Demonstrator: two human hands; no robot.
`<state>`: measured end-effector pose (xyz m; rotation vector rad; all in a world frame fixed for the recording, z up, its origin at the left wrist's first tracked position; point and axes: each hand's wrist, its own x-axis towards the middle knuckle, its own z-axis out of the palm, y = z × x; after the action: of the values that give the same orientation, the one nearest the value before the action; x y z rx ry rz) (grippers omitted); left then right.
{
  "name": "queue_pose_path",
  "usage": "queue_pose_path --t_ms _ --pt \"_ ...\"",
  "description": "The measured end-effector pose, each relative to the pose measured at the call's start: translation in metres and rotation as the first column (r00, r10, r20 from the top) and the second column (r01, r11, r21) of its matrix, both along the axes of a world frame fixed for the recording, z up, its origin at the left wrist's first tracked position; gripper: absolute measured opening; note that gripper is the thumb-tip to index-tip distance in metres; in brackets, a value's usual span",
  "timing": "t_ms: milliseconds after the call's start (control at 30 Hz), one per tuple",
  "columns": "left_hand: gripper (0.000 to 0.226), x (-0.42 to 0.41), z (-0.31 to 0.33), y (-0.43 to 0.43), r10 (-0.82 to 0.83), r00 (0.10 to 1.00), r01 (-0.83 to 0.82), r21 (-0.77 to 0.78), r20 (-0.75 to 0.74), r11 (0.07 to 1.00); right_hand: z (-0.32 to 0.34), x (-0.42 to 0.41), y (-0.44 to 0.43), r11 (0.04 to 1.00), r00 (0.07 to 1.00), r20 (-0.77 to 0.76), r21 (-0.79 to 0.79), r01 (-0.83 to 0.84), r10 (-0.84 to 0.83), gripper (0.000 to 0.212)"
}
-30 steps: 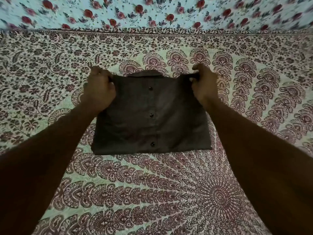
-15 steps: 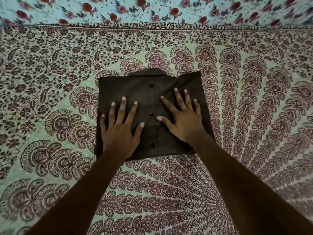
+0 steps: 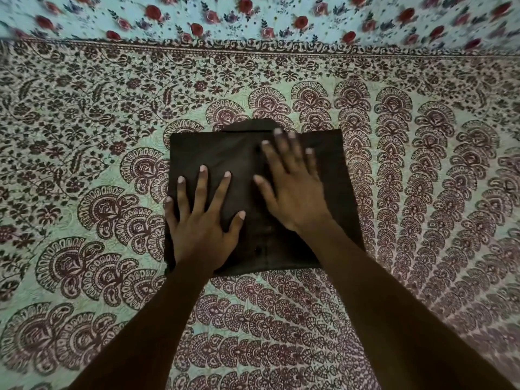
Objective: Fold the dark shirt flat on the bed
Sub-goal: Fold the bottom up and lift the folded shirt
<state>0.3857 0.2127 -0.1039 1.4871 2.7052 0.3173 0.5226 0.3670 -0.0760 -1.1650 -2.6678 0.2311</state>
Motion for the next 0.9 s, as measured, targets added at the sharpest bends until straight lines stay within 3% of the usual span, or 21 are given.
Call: queue_pose_path --t_ms 33,100,200,333,433,500,600,633,700,767,833,900 --pt "0.078 -0.001 0.000 0.000 -0.001 1.000 0.001 0.001 0.002 1.000 -0.006 -0.009 -0.002 0.994 0.994 0.041 -0.036 -0.101 0.102 0.069" --pt "0.078 -0.001 -0.001 0.000 -0.007 1.000 0.007 0.001 0.011 1.000 -0.018 -0.014 0.006 0.987 0.983 0.120 -0.095 -0.128 0.139 0.070" --pt "0.078 0.000 0.000 -0.001 -0.004 1.000 0.004 -0.010 0.010 1.000 -0.018 -0.010 0.024 0.984 0.990 0.132 -0.177 -0.035 0.059 0.067" --pt "0.077 -0.002 0.003 0.001 -0.018 1.000 0.019 -0.042 0.021 0.999 -0.006 -0.003 0.033 0.991 0.959 0.283 -0.133 0.032 0.007 0.063" --pt "0.078 -0.005 0.004 0.002 -0.034 0.998 0.039 -0.088 0.062 0.995 0.002 0.010 0.044 0.971 0.932 0.356 -0.190 0.143 -0.067 0.069" --pt "0.082 -0.011 0.008 0.006 -0.040 0.990 0.059 -0.142 0.134 0.988 0.011 0.016 0.048 0.921 0.898 0.406 -0.258 0.290 -0.169 0.074" --pt "0.094 -0.029 0.027 0.016 0.017 0.896 0.083 -0.206 0.443 0.975 0.028 0.008 0.031 0.919 0.877 0.416 -0.194 0.344 -0.241 0.075" --pt "0.093 -0.034 0.035 0.013 0.035 0.864 0.053 -0.160 0.503 0.986 0.035 0.000 0.019 0.951 0.903 0.380 -0.146 0.274 -0.202 0.073" --pt "0.084 -0.034 0.047 -0.007 0.124 0.894 -0.126 -0.022 0.431 0.992 0.042 -0.015 -0.006 0.991 0.973 0.230 -0.128 0.044 -0.013 0.062" --pt "0.077 -0.022 0.052 -0.038 0.392 0.850 -0.426 0.023 0.351 0.904 0.042 -0.029 -0.029 0.969 0.985 0.092 -0.216 -0.121 0.144 0.048" --pt "0.085 -0.006 0.056 -0.063 0.605 0.700 -0.614 -0.113 0.379 0.781 0.040 -0.041 -0.044 0.936 0.982 0.044 -0.313 -0.160 0.182 0.042" --pt "0.091 0.002 0.055 -0.071 0.669 0.626 -0.619 -0.267 0.400 0.739 0.036 -0.053 -0.054 0.941 0.993 0.021 -0.322 -0.102 0.114 0.028"
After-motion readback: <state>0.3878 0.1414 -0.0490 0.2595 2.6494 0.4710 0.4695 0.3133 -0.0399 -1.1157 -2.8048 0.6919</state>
